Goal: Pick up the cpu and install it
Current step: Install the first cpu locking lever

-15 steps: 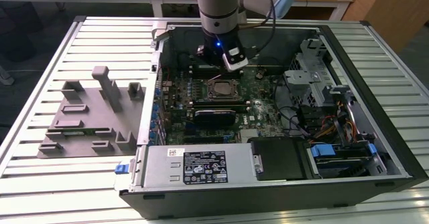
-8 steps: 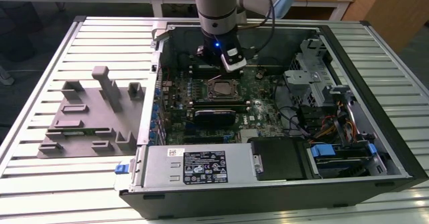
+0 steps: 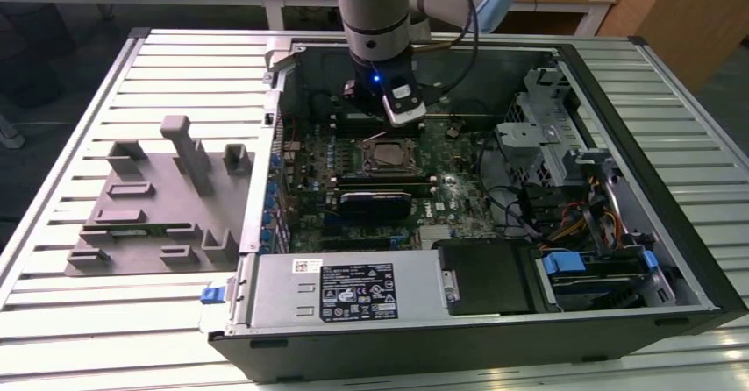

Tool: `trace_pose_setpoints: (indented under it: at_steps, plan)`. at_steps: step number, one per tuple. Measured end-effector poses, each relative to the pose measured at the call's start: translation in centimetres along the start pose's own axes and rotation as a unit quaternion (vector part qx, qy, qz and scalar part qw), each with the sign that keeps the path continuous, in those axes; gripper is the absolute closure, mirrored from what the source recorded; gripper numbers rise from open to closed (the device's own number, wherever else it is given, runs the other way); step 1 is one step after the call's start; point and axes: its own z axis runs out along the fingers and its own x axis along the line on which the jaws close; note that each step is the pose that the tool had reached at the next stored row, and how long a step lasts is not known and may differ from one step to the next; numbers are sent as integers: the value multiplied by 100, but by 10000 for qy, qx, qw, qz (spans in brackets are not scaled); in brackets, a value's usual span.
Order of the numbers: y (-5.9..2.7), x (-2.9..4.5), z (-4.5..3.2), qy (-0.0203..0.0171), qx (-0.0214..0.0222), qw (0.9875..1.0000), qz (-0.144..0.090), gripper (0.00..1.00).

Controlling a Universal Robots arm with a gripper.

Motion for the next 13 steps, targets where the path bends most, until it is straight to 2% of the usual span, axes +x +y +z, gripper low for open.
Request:
trace_pose_setpoints:
  at_steps: [5,13]
  plan:
    - [8,11,24,-56,20,9998,176,89]
    - [40,40,54,-103,46,9993,361,89]
